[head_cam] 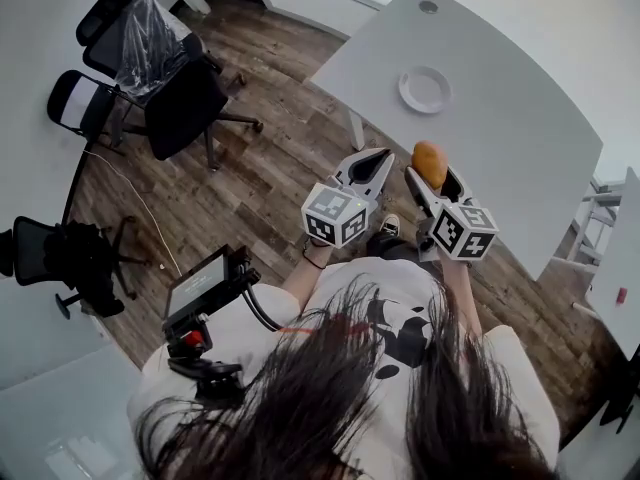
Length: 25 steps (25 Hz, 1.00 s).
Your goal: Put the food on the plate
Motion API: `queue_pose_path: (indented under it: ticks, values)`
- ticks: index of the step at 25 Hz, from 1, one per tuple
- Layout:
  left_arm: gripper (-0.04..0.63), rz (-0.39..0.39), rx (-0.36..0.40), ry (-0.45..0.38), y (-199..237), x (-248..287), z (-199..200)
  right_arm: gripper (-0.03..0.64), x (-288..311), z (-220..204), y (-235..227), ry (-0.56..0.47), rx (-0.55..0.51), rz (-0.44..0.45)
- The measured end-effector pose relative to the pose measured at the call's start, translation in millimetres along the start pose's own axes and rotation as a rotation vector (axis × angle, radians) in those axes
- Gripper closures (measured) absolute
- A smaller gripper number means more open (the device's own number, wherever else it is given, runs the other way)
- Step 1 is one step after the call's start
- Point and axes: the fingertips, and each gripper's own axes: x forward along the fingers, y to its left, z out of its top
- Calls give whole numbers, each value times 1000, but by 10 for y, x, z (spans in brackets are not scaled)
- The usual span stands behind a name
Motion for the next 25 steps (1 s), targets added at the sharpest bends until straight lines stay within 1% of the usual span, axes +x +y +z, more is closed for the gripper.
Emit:
queue_pose_path:
  ticks: [6,11,18,25]
  values:
    - [589,11,6,3,189,477,144,259,364,279,-247,14,-4,37]
    - [589,13,13,20,221,705,159,259,503,405,-422,16,7,47]
    - [589,16,15,54,304,869,147,259,579,410,-591,24,48,34]
    - [589,-40,25,89,430,1107,174,259,739,510,-783,2,81,-12]
